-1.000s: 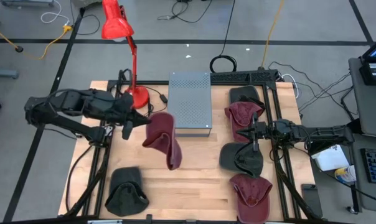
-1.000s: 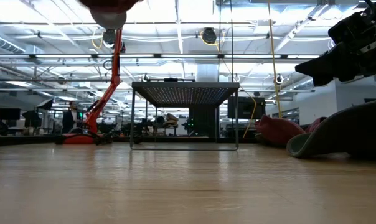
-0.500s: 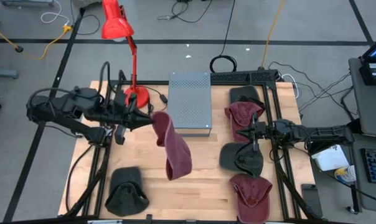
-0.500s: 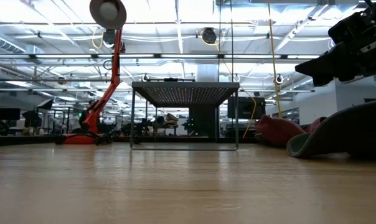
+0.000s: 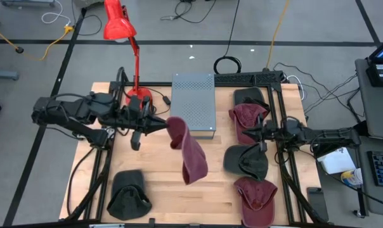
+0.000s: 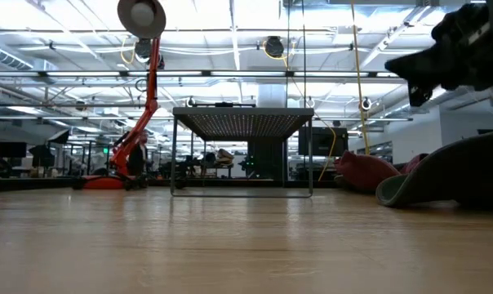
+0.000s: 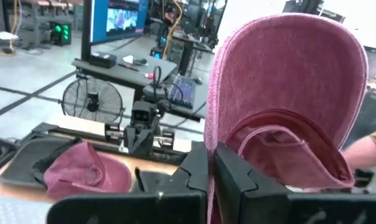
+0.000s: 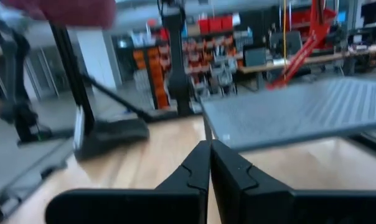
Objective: Pick & Place hat
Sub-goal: Put the left red cap on the shelf
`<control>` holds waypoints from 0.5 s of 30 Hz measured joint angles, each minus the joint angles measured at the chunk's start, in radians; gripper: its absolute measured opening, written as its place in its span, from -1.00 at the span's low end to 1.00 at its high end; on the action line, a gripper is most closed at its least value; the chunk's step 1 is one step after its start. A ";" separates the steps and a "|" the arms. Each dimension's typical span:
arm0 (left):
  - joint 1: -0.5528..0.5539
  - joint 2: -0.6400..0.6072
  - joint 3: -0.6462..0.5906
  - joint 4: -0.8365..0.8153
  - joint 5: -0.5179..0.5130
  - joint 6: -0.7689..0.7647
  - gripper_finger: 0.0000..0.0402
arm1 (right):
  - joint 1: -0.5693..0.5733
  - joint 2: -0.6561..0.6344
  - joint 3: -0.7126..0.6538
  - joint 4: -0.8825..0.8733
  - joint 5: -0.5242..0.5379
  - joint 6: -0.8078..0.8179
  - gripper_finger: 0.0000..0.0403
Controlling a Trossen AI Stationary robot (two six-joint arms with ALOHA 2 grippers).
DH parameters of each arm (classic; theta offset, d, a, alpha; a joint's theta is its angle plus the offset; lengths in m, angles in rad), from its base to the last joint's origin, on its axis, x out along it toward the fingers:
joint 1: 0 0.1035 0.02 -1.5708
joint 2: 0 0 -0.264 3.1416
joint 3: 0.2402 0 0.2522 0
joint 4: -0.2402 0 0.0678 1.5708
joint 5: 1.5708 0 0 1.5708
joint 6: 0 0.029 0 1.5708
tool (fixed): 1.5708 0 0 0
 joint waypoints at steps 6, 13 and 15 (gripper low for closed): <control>0.050 0.014 0.000 0.023 0.046 0.034 -0.97 | 0.000 0.000 0.000 0.133 0.035 -0.001 -0.96; 0.142 0.014 0.000 0.042 0.127 0.054 -0.97 | 0.000 0.000 0.000 0.247 0.047 0.023 -0.96; 0.172 0.014 0.000 0.050 0.170 0.063 -0.97 | 0.000 0.000 0.000 0.260 0.050 0.060 -0.96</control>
